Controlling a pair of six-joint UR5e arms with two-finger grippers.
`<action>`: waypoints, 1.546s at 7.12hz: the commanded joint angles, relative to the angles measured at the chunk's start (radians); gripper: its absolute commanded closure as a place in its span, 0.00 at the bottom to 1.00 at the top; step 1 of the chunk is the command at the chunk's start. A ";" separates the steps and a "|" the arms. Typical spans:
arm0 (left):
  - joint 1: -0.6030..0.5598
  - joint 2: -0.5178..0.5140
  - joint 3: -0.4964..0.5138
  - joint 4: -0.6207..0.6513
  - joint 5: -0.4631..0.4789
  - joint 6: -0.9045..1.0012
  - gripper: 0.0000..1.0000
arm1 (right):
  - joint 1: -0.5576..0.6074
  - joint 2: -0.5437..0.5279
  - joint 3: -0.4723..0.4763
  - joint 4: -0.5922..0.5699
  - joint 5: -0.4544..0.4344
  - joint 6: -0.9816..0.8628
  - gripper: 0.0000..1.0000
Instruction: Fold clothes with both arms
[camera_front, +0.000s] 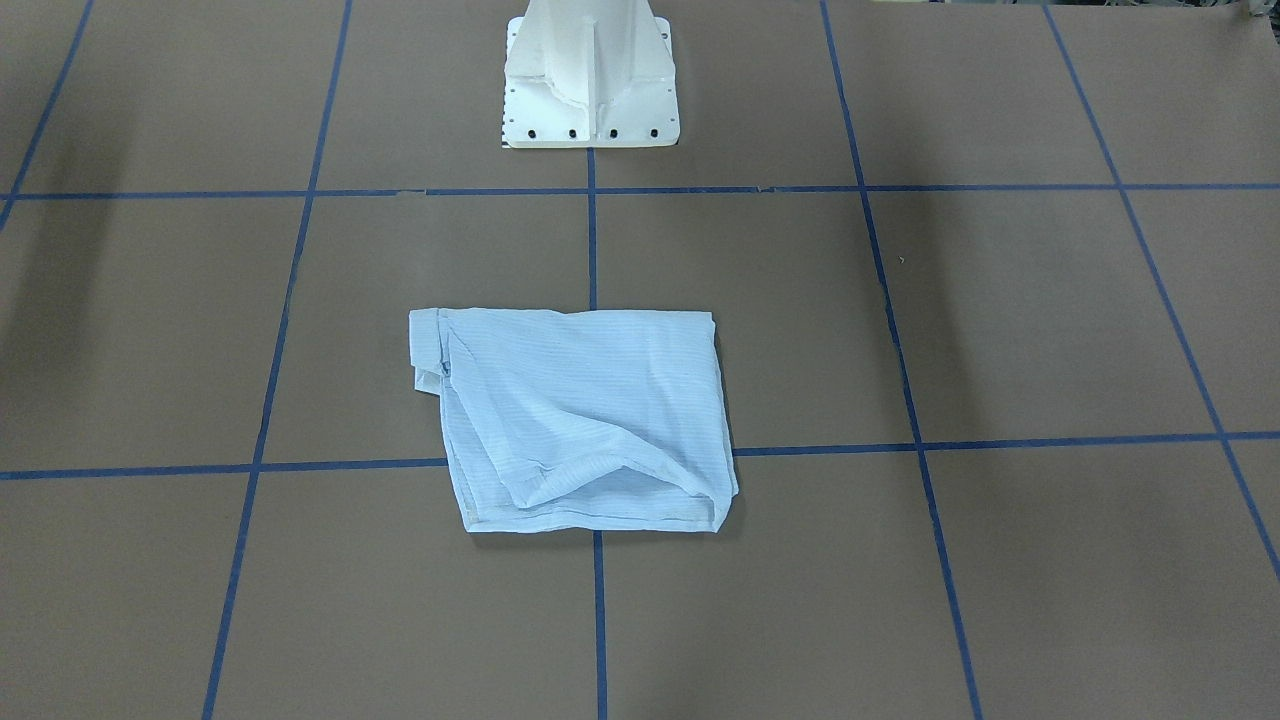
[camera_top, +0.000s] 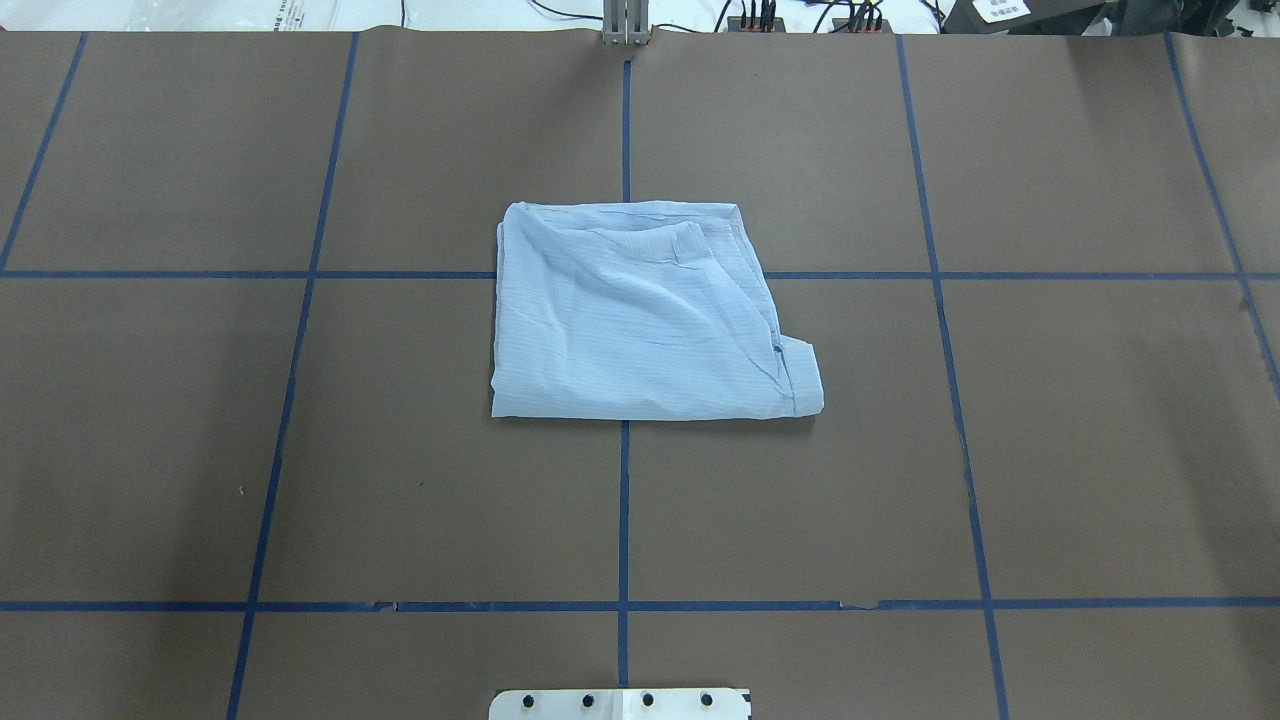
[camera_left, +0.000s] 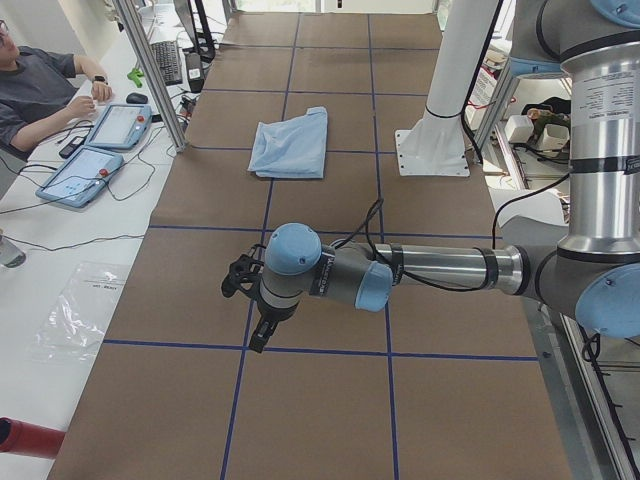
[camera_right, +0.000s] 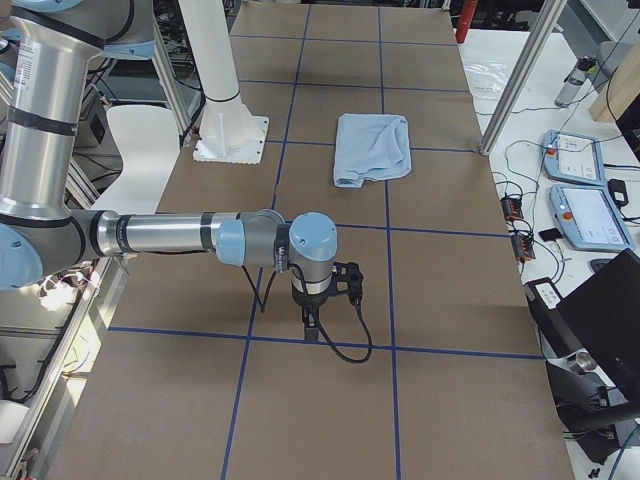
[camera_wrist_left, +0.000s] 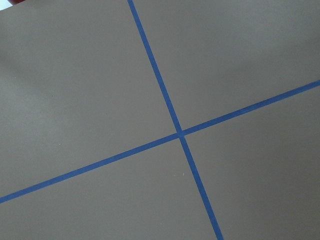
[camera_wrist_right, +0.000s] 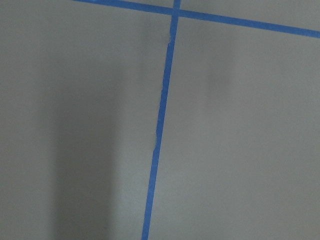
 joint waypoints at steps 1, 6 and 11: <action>0.000 0.006 0.009 0.002 0.004 -0.004 0.00 | 0.001 0.000 0.000 0.001 0.001 0.003 0.00; 0.000 0.006 0.010 0.002 -0.001 -0.002 0.00 | 0.001 0.000 -0.002 0.001 0.001 0.004 0.00; 0.000 0.028 0.017 0.005 -0.002 -0.002 0.00 | 0.001 0.000 0.001 0.003 -0.003 0.070 0.00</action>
